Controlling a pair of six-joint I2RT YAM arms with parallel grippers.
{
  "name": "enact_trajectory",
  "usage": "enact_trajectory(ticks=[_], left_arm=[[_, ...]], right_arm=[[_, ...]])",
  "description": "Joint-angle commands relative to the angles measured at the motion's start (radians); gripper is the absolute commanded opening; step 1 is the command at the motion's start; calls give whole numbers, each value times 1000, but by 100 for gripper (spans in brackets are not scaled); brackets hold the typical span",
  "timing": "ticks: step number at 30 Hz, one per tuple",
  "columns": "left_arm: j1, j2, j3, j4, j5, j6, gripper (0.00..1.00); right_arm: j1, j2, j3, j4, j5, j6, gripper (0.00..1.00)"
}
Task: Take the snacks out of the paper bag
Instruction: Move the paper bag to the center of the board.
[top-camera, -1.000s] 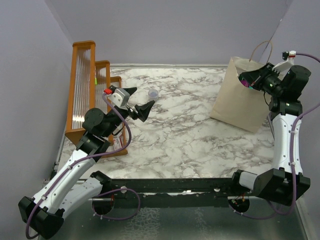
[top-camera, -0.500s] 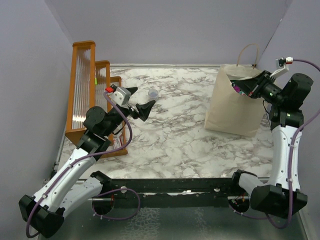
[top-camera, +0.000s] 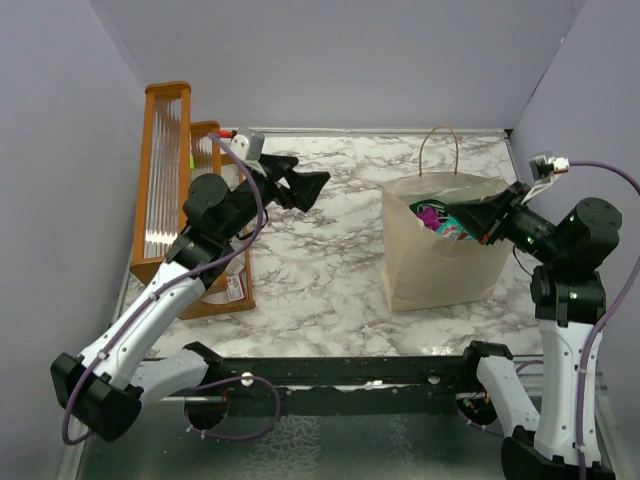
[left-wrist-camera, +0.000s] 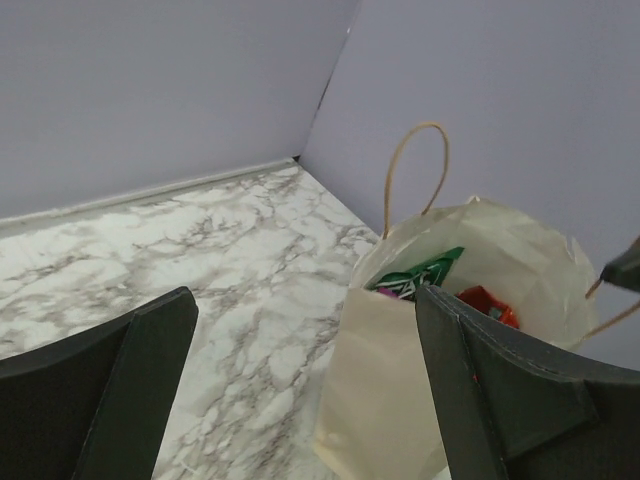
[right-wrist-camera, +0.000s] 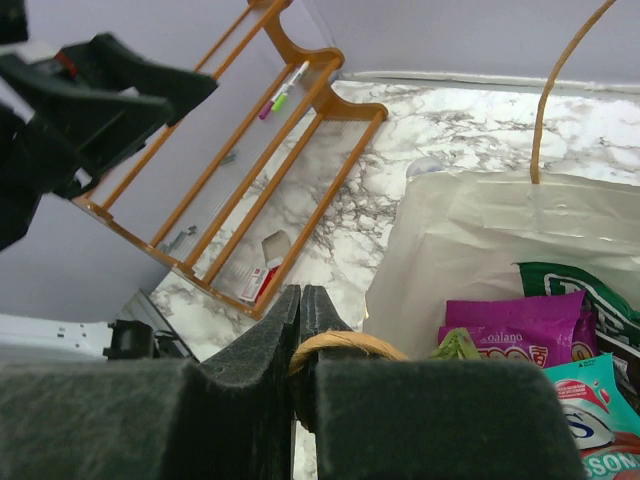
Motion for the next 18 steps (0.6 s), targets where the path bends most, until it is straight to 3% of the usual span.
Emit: enact_trajectory(ticks=[1,6,14,18], left_arm=[[-39,172,130,-42,56,-131,97],[-144,370,277,-16,45,-76,99],[-237,641,563,-3,134,-34,99],[-264,780,724,-47,110,-36,99]], right_arm=[[39,-55,-59,-11,103,-41,4],[78,-83,-61,-70,170,-71,4],[103,-145,-42,-170,294,-109,6],[114,-150,-27,-190,306,-116,7]])
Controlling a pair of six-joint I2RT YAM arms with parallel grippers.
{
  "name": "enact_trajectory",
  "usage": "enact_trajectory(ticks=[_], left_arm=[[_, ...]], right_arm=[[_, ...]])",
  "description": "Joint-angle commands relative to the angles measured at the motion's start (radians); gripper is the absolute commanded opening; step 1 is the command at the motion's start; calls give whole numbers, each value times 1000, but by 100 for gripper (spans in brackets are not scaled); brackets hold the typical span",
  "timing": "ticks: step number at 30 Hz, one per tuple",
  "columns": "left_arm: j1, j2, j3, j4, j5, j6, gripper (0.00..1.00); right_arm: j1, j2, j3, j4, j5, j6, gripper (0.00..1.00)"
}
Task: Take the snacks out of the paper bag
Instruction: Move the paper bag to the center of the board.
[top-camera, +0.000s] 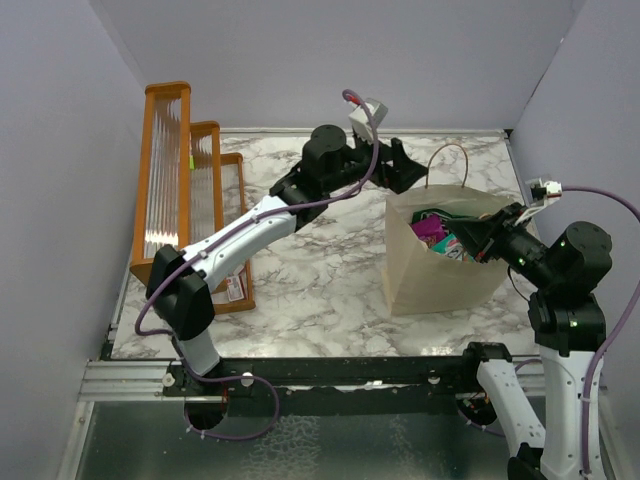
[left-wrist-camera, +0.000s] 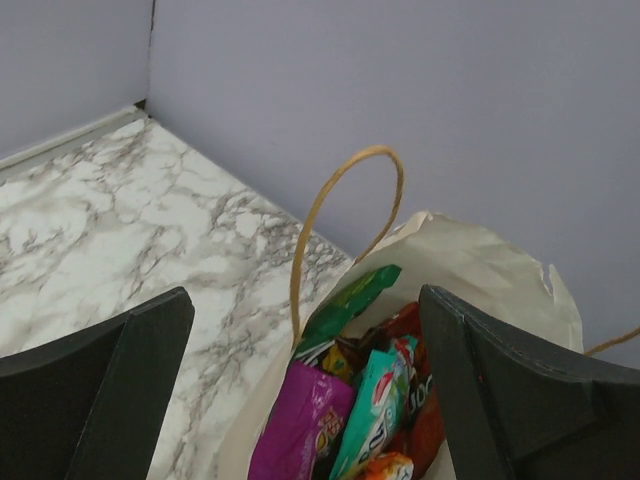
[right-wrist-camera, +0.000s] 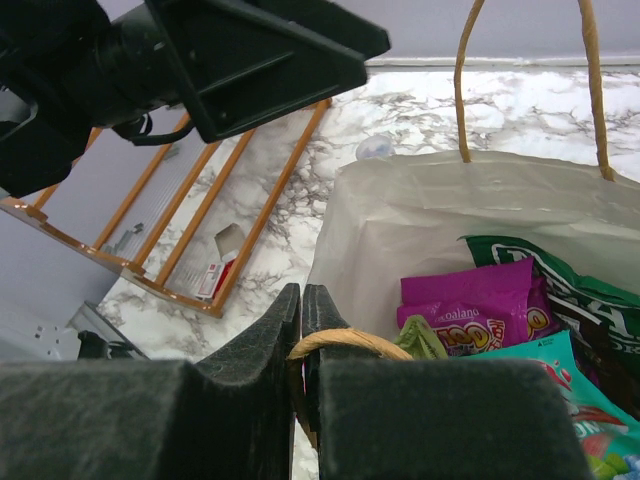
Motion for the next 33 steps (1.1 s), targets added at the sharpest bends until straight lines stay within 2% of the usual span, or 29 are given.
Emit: enact_trajectory(ticks=[1,5,7,10,14,17,20,28,33], left_arm=[[-29,134,196,-39,14,6,98],[-30,259,328,-59,39,-44,88],[-30,303,380,-48,73,-77,81],[-29,337,445,-59,85,-80,63],[-20,312,468,-73,24,-44,34],[-5,261,440,-68,-18,-27,17],[16,175,362,-59,-119,-16,0],[59,-160,0,46,-327,-7,0],[62,-354,-189,46,-428,-5,0]], right_arm=[[17,-7,42,-55,68,-27,7],[30,-5,53,-63,100,-42,8],[32,-4,51,-59,108,-42,8],[33,-3,46,-54,99,-36,9],[33,-4,34,-48,93,-30,10],[33,-5,22,-41,96,-25,13],[33,-8,6,-26,102,-20,15],[33,0,-20,19,90,-6,18],[33,24,-46,65,50,22,24]])
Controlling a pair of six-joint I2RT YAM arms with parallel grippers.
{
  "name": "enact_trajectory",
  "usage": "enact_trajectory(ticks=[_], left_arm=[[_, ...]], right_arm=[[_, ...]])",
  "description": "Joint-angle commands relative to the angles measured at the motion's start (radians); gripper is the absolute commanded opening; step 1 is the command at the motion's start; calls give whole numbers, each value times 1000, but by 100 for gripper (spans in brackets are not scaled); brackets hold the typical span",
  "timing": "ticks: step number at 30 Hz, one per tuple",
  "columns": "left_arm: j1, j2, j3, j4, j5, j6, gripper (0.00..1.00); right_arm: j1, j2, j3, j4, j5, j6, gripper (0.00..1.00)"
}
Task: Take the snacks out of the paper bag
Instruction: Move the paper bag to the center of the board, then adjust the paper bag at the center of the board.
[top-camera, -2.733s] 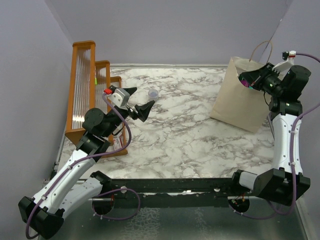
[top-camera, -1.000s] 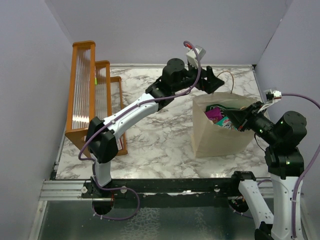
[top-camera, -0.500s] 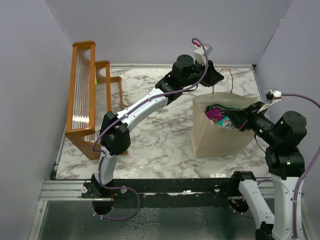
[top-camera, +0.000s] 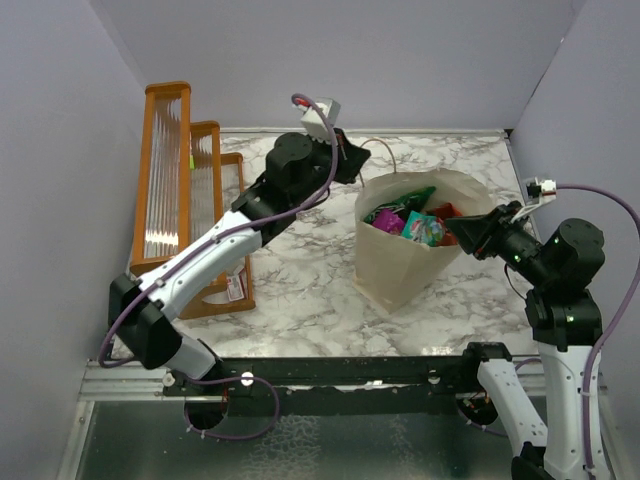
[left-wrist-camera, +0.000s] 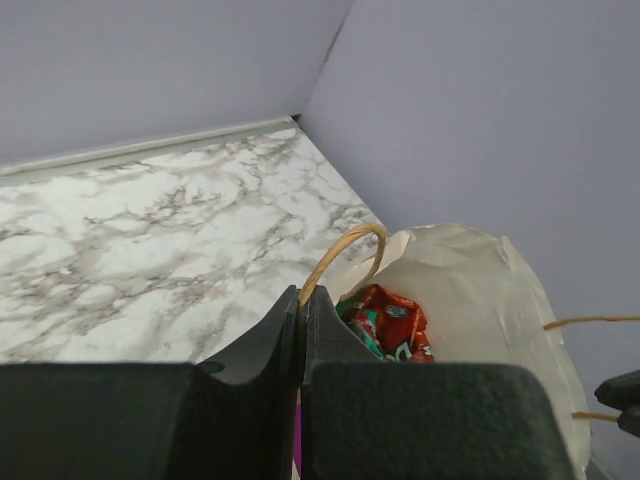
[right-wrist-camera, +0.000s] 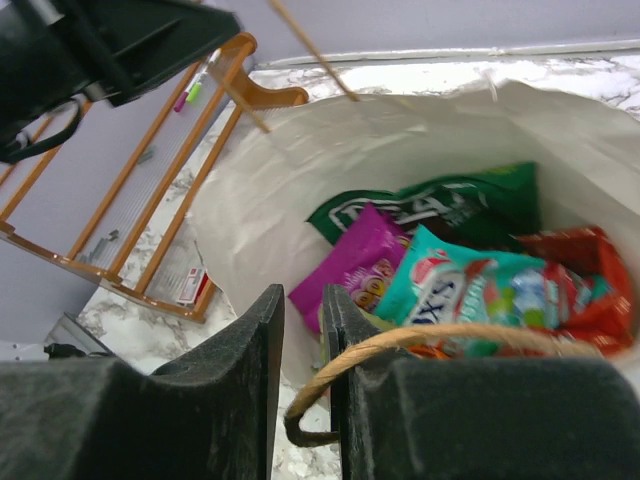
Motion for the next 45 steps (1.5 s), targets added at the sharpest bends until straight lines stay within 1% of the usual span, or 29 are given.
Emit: enact_trajectory(ticks=[1,3,6,7,9,11,12,14,18,20,23,25,26,29,30,32,34,36,41,45], left_arm=[[14,-217,-109,147,-181,10,0],[14,-293,-185,133,-218,7,0],[15,-394,-269,100,-272,-10,0],[14,-425,-293,88,-285,-14,0],[14,-485,-331,62,-309,-24,0],[14,-524,-358,39,-321,-33,0],[14,-540,-367,29,-322,-33,0],[14,-571,-381,-4,-336,-31,0],[15,-615,-386,-87,-398,-25,0],[15,-625,-381,-127,-427,-25,8],[14,-619,-370,-182,-451,-27,23],[15,-599,-351,-218,-451,-25,30],[15,-585,-333,-241,-447,-22,34],[16,-532,-254,-351,-431,-14,51],[16,-514,-218,-396,-429,-13,54],[16,-498,-174,-457,-412,-15,57],[17,-503,-163,-479,-366,-14,62],[17,-516,-167,-491,-315,-18,64],[28,-517,-166,-518,-211,-28,64],[72,-481,-153,-485,-37,-29,62]], right_arm=[[7,25,-34,85,-33,45,26],[7,37,-53,112,-49,65,32],[6,56,-84,157,-73,105,47],[6,65,-97,172,-81,119,50],[7,87,-123,207,-103,147,62],[6,115,-156,265,-146,181,67],[6,130,-168,289,-168,194,72],[6,160,-178,318,-215,214,74],[6,198,-161,348,-304,192,86],[7,200,-146,341,-313,166,90],[7,201,-124,305,-302,118,91],[6,202,-116,279,-283,92,91],[6,204,-112,267,-274,80,91],[6,202,-107,245,-251,58,91],[6,201,-107,242,-248,54,91],[5,198,-109,237,-240,47,91],[6,197,-109,232,-229,35,91],[6,196,-108,230,-217,27,91],[6,204,-108,236,-219,26,91],[7,209,-106,240,-223,24,91]])
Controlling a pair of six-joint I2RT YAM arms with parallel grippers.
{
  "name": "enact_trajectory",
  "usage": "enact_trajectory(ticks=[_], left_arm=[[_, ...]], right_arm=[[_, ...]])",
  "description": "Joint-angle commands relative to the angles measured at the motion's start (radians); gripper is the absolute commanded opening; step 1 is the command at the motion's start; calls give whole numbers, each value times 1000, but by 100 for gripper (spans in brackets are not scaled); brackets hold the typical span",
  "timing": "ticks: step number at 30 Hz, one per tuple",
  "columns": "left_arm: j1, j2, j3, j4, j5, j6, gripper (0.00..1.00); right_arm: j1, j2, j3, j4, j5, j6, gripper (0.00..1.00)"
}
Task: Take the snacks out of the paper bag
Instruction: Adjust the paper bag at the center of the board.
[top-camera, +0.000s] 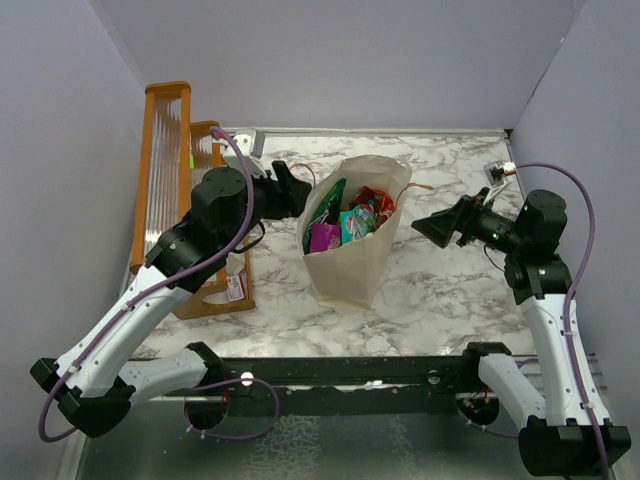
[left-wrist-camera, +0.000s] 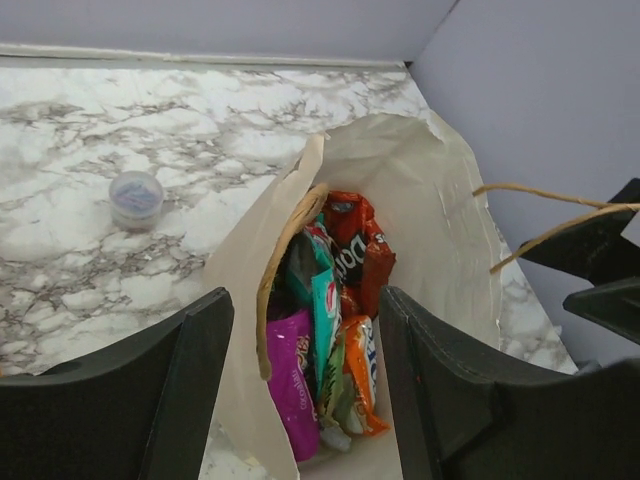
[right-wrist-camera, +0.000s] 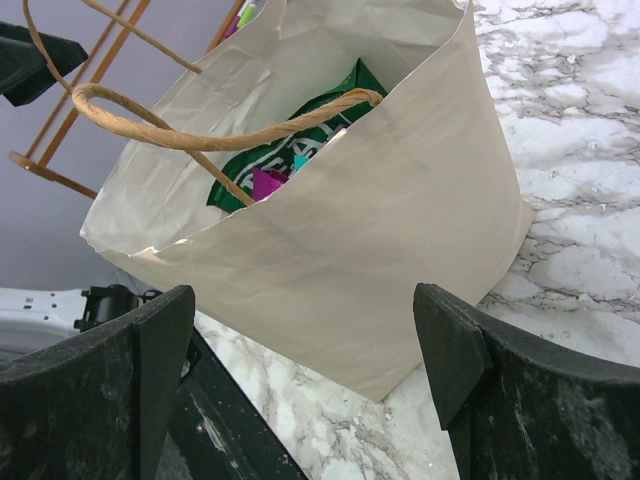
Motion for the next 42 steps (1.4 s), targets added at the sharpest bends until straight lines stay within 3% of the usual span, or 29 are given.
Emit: enact_trajectory(ticks=[1,9,15,24,27,42], left_arm=[[61,35,43,11,245,-8,61],[207,90,38,76,487,-49,52],[249,134,32,152,630,-106,37],[290,148,61,155,612,-100,9],[310,193,158,127,606,-79,0],[430,424,508,26,610,83,0]], right_arm=[[6,-1,28,1,17,-18,91],[5,-17,25,-32,30,-33,91],[5,-18,31,-37,33,-33,91],[6,-20,38,-47,41,-47,91],[6,-20,47,-63,48,-61,91],[5,-28,123,-133,79,-95,91]])
